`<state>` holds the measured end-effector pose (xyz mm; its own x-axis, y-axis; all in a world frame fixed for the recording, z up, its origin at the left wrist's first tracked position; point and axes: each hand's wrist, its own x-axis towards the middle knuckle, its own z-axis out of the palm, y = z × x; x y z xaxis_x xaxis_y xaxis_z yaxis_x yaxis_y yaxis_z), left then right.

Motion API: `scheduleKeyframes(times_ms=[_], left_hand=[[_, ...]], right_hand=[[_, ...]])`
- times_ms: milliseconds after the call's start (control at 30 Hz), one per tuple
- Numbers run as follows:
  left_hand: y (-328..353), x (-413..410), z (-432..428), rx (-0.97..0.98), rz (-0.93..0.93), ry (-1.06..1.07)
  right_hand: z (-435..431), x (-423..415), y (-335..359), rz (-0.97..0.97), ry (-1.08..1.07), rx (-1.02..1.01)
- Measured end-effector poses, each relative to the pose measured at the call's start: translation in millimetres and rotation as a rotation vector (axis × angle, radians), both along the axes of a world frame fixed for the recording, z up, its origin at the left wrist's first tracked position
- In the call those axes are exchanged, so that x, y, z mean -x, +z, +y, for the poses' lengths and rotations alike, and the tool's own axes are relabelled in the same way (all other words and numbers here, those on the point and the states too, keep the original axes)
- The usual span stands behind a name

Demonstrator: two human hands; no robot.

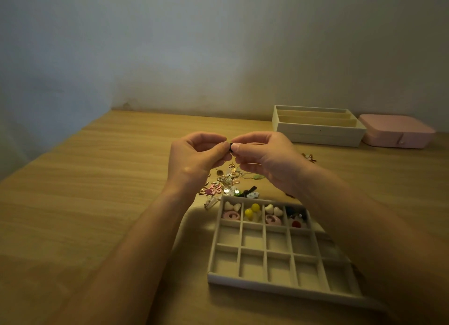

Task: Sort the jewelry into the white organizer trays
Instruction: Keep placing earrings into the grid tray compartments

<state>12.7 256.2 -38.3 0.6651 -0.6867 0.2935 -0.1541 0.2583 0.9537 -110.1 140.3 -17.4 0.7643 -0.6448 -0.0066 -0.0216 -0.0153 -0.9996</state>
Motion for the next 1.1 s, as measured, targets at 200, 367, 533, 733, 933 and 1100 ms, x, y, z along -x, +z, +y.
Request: scheduleKeyframes(times_ms=[200, 367, 533, 733, 933, 1100], left_hand=[[0, 9, -4, -0.097, -0.313, 0.021], [3, 28, -15, -0.26, -0.598, 0.026], [14, 63, -19, -0.431, -0.881, -0.134], [9, 96, -26, -0.609, -1.072, -0.352], [3, 101, -27, -0.692, -1.045, -0.407], [-2, 99, -25, -0.679, -1.014, -0.395]], right_hand=[[-6, 19, 11, 0.147, 0.019, 0.238], [-12, 58, 20, 0.291, 0.02, 0.383], [-20, 106, 23, 0.508, 0.075, 0.488], [-21, 138, 9, 0.61, 0.036, 0.592], [-18, 141, -5, 0.638, 0.016, 0.776], [-17, 142, -10, 0.641, 0.01, 0.824]])
